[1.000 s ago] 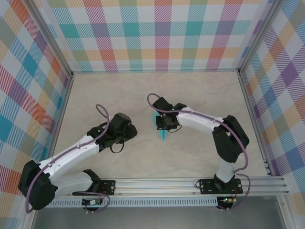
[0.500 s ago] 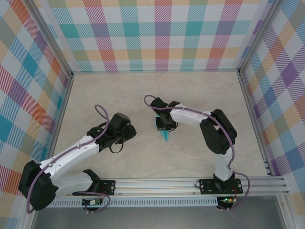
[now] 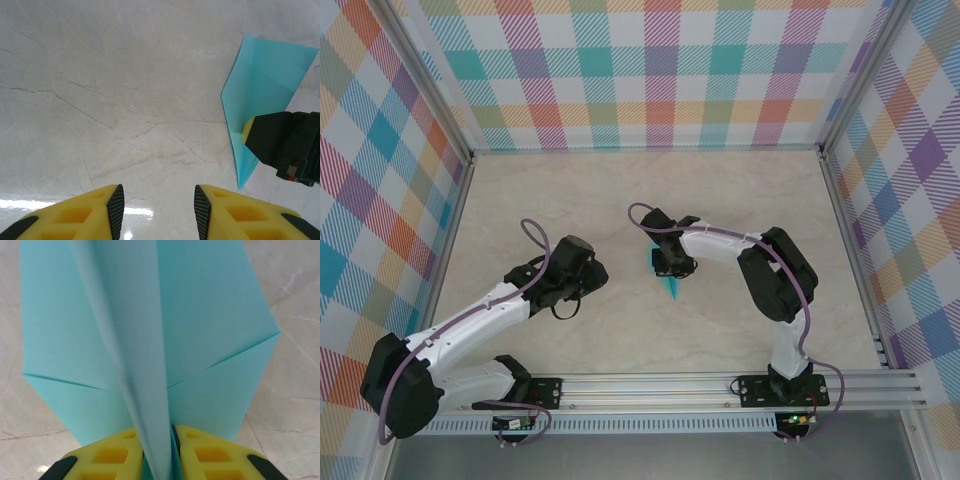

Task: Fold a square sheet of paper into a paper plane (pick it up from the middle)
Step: Move a paper plane to the center of the table.

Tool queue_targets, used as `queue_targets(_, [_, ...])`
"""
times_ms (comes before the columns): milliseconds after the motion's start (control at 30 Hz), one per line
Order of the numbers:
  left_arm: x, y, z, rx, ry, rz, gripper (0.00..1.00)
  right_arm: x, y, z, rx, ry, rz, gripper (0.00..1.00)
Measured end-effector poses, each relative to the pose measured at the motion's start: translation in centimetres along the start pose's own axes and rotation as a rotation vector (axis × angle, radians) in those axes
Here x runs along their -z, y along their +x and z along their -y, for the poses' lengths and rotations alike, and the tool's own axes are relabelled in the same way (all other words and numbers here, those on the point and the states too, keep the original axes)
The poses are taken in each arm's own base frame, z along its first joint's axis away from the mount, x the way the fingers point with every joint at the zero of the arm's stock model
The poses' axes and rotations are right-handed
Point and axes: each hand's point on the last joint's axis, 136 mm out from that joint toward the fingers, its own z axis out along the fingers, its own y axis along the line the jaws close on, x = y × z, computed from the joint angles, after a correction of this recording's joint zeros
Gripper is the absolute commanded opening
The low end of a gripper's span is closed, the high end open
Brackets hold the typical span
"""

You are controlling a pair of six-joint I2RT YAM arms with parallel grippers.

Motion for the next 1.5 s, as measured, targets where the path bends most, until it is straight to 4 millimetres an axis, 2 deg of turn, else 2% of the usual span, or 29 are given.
queue_targets(200, [-0.3, 0.1, -0.1, 0.0, -0.008, -0.004, 0.44, -0.2, 0.0, 0.0, -0.014, -0.002, -0.004, 0.26])
queue_targets(400, [-0.3, 0.1, -0.1, -0.001, -0.01, -0.006, 0.44, -0.5, 0.1, -0.3, -0.046, -0.025, -0.006, 0.37])
queue_targets(1000, [-0.3, 0.1, -0.2, -0.001, -0.01, -0.006, 0.46, 0.2, -0.1, -0.7, -0.037, -0.031, -0.019, 0.48])
queue_targets(1267, [-0.3, 0.1, -0.2, -0.005, -0.012, -0.006, 0.46, 1.5, -0.7, -1.0, -0.014, -0.034, -0.016, 0.54])
queue_targets(1367, [-0.3, 0.1, -0.2, -0.006, -0.012, -0.006, 0.48, 2.2, -0.6, -0.8, -0.01, -0.031, -0.014, 0.62])
queue_targets(1433, [-0.3, 0.1, -0.2, -0.011, -0.012, -0.006, 0.49, 3.2, -0.8, -0.6, -0.008, -0.031, 0.002, 0.68])
queue_targets(1500, [-0.3, 0.0, -0.2, -0.022, -0.014, -0.003, 0.5, 5.0, -1.4, -0.5, -0.007, -0.04, 0.046, 0.73])
